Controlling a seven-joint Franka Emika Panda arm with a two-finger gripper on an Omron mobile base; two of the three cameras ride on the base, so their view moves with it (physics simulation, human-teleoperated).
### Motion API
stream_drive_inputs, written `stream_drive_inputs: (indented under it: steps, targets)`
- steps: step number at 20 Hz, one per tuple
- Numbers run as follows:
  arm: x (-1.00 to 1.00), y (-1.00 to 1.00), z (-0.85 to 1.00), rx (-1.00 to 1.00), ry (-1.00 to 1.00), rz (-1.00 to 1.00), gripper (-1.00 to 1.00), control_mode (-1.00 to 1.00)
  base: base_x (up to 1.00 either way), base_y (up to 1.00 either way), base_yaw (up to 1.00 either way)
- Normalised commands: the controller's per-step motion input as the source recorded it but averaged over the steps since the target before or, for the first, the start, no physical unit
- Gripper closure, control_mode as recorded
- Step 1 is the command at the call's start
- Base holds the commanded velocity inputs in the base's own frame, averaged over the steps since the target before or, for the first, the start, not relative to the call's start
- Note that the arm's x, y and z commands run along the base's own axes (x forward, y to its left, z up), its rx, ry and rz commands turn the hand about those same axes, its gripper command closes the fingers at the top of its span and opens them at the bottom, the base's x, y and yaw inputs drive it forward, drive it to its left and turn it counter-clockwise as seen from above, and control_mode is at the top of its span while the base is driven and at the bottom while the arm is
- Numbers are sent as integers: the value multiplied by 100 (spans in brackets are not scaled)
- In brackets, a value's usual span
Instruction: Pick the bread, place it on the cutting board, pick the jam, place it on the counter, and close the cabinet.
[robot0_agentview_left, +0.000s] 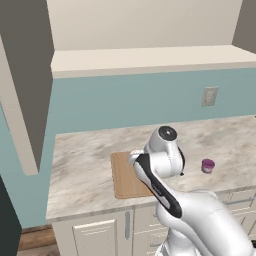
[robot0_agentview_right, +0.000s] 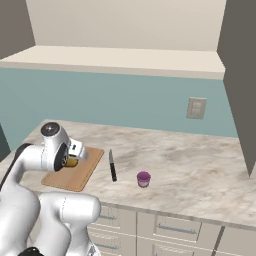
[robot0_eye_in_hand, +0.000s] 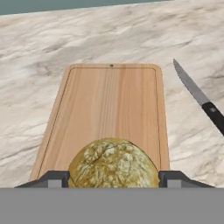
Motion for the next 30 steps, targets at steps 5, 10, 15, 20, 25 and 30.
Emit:
stream_drive_inputs:
  steps: [5,10,15,20,25,30]
  targets:
    - [35,0,-24,0,0,0,100,-100,0,0,0]
    - [30,0,-22,0,0,0,100,-100,0,0,0]
    - [22,0,-16,0,0,0,100,-100,0,0,0]
    - [16,0,-13,0,0,0,100,-100,0,0,0]
    - [1,1,-4,0,0,0,100,-100,0,0,0]
    - [0,2,-2,0,1,0,100,-100,0,0,0]
